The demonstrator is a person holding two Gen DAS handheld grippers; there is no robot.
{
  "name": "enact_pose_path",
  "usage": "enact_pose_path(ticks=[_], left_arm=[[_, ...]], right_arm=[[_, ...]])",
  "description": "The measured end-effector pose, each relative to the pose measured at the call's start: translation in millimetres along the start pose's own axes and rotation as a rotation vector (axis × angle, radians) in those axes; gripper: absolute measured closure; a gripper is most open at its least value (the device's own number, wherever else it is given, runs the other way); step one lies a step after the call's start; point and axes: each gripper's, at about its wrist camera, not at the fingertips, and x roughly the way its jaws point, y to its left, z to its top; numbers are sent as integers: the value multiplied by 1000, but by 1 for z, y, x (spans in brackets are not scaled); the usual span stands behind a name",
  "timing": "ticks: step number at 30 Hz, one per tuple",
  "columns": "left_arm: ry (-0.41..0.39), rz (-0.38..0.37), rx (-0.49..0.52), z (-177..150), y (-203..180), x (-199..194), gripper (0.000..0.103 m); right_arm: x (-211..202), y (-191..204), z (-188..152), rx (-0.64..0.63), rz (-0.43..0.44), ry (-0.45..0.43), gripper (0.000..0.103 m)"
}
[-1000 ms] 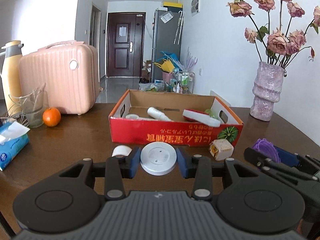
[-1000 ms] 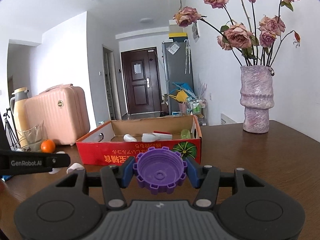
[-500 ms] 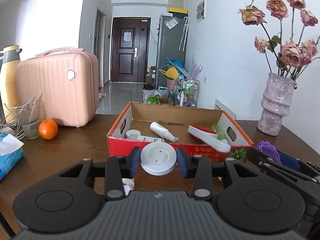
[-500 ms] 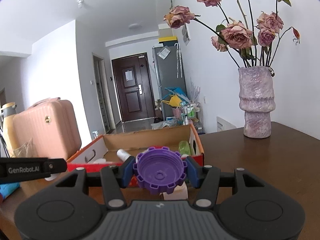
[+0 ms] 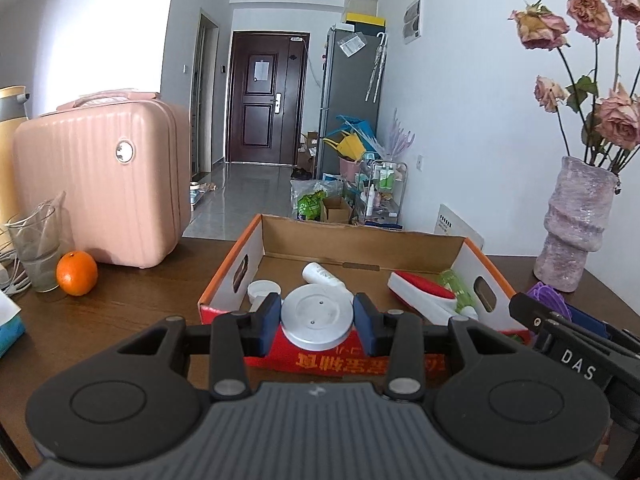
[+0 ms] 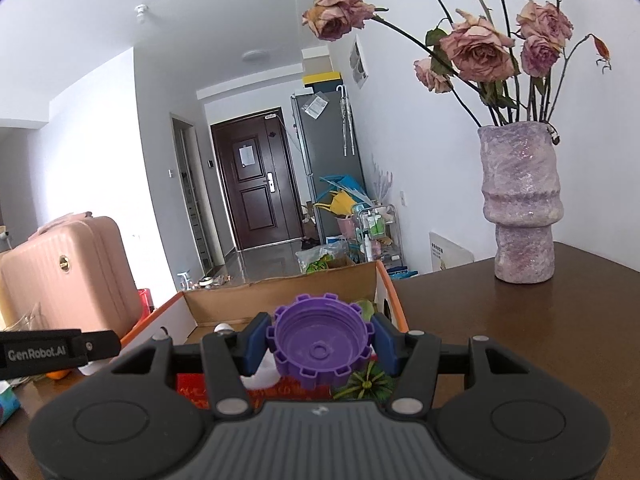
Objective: Organize rigid objects
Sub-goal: 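Carry the white lid and purple cap over the red box, then lower both grippers into the box and open them to release lid and cap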
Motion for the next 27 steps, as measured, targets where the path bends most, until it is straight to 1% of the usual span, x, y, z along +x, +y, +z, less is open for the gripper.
enact_pose_path(ticks=[19,27], left_arm=[[19,22,23,19,-2,70,63],[62,53,14,23,6,102,63]], right_arm=[[68,-4,15,-18,-12,32,49],[94,-2,16,-49,-18,68,49]])
